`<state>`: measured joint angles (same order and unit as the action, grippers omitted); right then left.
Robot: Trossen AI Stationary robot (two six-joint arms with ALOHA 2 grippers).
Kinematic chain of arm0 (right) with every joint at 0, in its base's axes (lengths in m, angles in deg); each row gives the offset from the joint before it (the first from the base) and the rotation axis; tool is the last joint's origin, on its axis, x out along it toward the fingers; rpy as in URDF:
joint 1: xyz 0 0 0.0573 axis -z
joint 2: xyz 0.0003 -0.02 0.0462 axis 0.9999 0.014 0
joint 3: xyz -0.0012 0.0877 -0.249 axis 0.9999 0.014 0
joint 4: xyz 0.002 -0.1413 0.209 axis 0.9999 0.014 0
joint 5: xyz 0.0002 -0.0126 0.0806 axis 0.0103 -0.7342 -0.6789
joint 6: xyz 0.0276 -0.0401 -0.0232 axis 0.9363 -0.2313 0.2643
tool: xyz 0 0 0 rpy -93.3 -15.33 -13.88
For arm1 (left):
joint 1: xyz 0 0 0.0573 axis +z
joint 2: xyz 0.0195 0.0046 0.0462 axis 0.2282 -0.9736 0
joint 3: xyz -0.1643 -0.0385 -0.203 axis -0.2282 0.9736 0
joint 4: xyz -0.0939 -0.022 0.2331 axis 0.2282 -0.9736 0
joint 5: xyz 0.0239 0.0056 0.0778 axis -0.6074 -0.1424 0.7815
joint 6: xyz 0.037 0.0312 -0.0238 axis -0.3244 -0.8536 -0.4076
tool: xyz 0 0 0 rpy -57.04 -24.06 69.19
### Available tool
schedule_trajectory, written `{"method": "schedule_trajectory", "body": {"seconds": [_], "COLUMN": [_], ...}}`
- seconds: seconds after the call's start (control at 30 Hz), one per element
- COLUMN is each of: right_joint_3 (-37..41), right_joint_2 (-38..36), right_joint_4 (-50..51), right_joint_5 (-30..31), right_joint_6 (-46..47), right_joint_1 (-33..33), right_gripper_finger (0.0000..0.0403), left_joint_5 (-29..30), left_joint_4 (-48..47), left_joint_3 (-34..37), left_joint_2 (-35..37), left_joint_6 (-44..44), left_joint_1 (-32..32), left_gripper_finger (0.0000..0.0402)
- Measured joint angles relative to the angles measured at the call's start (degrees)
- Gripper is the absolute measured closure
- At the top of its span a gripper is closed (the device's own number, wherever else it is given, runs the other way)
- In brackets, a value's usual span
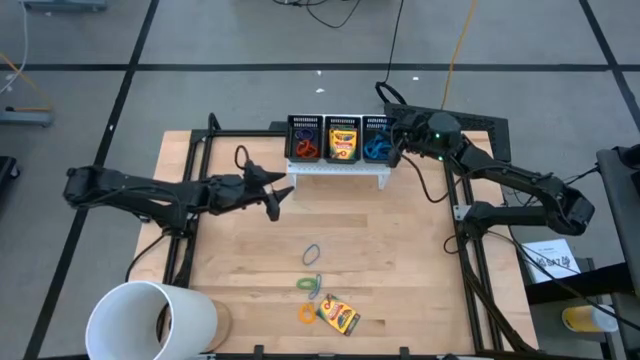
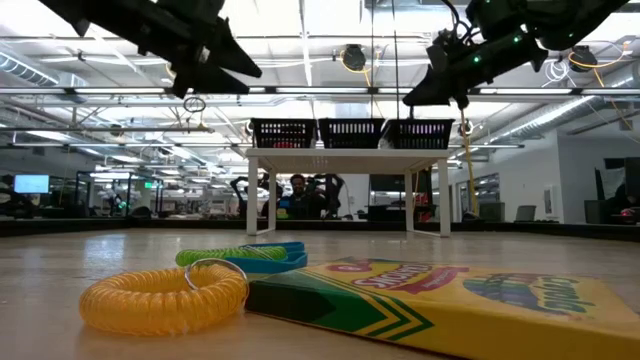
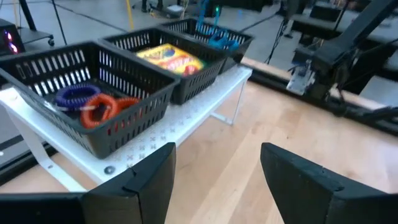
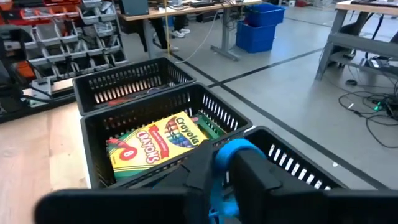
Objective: Pick & Place Office Desk Supplies
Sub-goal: Put the blue rubber band into the right black bin on the shelf, then put the green spring keychain into the right black bin on the shelf
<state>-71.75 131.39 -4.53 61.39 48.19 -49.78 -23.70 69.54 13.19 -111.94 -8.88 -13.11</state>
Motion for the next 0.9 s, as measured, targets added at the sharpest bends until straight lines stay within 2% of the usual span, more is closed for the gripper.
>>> {"method": "schedule_trajectory", "body": {"seconds": [0.17, 0.37, 0.5, 0.73, 0.8, 0.9], "right_joint_3": [0.02, 0.02, 0.02, 0.02, 0.02, 0.09], "right_joint_2": [0.02, 0.0, -0.02, -0.02, -0.02, -0.02], "right_joint_4": [1.84, -2.55, -2.64, 0.01, -0.01, -1.6], "right_joint_5": [-0.03, -0.17, -0.2, -0.14, -2.52, -12.12], "right_joint_6": [2.54, 6.88, 8.22, 8.19, 8.43, 10.44], "right_joint_1": [0.0, -0.16, -0.59, -0.53, -0.51, -0.52], "right_gripper_finger": [0.0293, 0.0236, 0.0218, 0.0211, 0.0213, 0.0216], "left_joint_5": [0.03, 0.02, 0.02, 0.0, 0.0, 0.0], "left_joint_4": [0.44, 1.4, 1.36, 1.14, 1.14, 1.07], "left_joint_3": [0.0, 0.0, 0.0, 0.0, 0.0, 0.0], "left_joint_2": [-1.33, -1.42, -1.44, -1.42, -1.43, -1.42], "left_joint_6": [0.11, 0.11, -0.06, -0.17, -0.35, -0.35], "left_joint_1": [-0.01, 0.0, -0.01, -0.01, -0.01, -0.01], "left_gripper_finger": [0.0156, 0.0156, 0.0156, 0.0156, 0.0156, 0.0156]}}
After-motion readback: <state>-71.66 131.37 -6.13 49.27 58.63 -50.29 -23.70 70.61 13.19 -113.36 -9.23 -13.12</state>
